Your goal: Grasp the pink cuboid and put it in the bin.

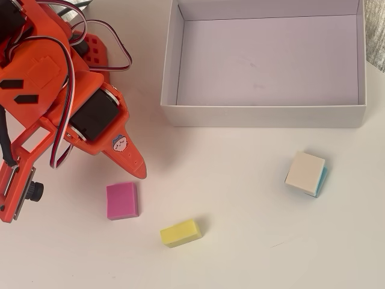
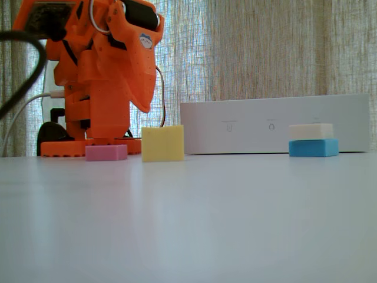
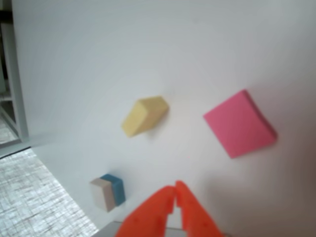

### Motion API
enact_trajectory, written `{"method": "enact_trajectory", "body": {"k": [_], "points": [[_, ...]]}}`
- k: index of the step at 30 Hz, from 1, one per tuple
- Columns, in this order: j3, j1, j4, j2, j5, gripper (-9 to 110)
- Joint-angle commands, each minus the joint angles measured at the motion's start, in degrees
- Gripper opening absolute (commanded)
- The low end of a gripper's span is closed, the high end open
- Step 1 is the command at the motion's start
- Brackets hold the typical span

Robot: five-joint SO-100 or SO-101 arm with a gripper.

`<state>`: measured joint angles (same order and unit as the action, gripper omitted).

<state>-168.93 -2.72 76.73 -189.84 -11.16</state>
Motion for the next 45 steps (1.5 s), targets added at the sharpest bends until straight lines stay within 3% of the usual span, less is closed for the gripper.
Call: {"method": "enact_trajectory", "body": {"k": [1, 18, 23, 30, 36, 38, 45], "points": [[0.09, -0.26, -0.53, 0.26, -1.41, -8], [0.09, -0.26, -0.53, 0.26, -1.67, -8], [2.72, -0.35, -4.04, 2.46, -15.38, -6], [29.36, -1.14, -3.08, 25.66, -22.24, 12], [59.59, -3.43, 10.37, 48.08, -30.67, 17], [68.47, -3.69, 16.79, 53.44, -34.19, 23], [87.36, -2.72, 27.33, 64.42, -45.97, 38]]}}
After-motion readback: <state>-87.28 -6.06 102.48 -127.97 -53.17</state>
